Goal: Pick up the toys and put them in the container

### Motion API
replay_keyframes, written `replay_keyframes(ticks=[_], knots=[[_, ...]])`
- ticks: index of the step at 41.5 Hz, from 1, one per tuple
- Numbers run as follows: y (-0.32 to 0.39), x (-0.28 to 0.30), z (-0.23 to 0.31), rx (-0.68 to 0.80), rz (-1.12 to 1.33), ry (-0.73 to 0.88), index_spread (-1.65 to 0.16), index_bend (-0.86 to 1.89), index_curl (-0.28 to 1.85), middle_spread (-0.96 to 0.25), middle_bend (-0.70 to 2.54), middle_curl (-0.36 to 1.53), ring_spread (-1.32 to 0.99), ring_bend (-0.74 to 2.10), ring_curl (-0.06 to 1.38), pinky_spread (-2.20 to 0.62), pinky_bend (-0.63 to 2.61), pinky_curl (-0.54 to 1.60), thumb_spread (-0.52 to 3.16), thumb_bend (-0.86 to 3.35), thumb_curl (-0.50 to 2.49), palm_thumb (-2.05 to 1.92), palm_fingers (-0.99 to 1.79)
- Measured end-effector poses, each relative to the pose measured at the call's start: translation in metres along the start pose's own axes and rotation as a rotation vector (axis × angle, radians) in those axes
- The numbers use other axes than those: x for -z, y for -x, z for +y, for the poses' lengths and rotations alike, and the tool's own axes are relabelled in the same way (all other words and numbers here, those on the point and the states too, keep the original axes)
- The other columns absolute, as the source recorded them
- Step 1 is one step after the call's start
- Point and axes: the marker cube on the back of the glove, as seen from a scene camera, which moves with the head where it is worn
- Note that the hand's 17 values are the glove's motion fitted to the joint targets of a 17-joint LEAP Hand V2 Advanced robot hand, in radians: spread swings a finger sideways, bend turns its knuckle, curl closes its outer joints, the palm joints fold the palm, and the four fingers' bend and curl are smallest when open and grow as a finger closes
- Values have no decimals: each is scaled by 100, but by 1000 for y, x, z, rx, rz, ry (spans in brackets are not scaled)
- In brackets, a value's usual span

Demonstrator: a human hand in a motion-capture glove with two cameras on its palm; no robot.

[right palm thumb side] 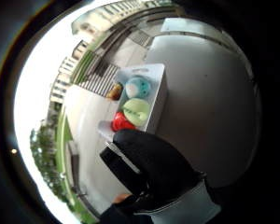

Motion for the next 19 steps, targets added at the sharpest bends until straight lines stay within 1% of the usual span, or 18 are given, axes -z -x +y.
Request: replay_keyframes(ticks=[9, 19], knots=[[-71, 10, 17, -127, 34, -38, -29, 11, 18, -3, 19, 51, -9, 48, 30, -9, 102, 36, 105, -10, 26, -14, -10], [-98, 8, 27, -187, 44, -67, -29, 14, 20, -3, 20, 49, -9, 46, 30, -8, 99, 34, 107, -9, 21, -13, -6]])
